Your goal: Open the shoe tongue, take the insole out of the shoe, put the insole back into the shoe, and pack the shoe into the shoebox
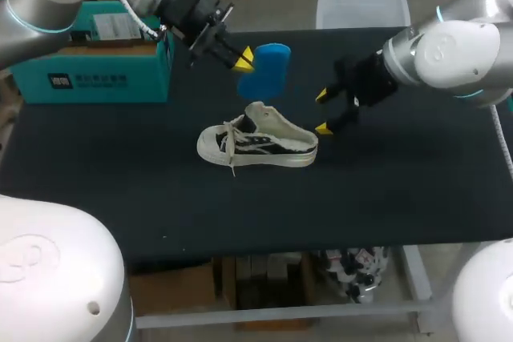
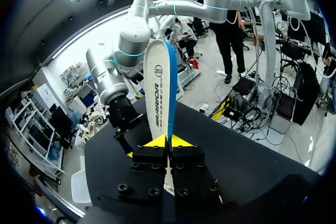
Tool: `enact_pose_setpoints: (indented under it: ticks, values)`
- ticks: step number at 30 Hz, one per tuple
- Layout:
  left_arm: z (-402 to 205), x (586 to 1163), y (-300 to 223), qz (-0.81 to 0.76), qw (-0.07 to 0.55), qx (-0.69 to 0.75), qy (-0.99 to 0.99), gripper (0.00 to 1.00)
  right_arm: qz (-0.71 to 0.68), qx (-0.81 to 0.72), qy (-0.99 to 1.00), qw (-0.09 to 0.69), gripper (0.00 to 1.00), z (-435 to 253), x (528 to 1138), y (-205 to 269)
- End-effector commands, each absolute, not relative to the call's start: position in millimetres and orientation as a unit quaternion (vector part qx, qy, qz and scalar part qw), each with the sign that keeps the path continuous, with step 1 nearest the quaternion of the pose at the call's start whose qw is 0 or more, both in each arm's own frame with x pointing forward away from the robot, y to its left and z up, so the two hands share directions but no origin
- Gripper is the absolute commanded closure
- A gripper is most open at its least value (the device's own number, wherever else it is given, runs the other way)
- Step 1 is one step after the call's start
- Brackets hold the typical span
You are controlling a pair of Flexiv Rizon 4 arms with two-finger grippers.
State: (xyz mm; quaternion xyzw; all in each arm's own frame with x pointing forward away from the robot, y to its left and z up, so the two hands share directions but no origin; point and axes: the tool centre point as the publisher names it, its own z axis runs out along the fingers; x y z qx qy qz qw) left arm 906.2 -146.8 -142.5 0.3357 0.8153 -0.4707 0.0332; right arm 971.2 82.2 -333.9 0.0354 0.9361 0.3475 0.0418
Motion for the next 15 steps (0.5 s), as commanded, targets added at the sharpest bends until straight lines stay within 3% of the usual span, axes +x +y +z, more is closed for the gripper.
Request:
enact_pose_setpoints:
  ticks: [1,15]
  values:
    - [-143.6,895.4,-111.1,-0.489,0.057,0.322,0.808,1.0,0.283,0.028,0.958,0.027,0.0,-325.7,987.9,100.1]
    - [-150.6,883.8,-55.7,-0.49,0.082,0.284,0.82,1.0,0.215,-0.003,0.976,0.034,0.0,-323.8,998.3,141.8]
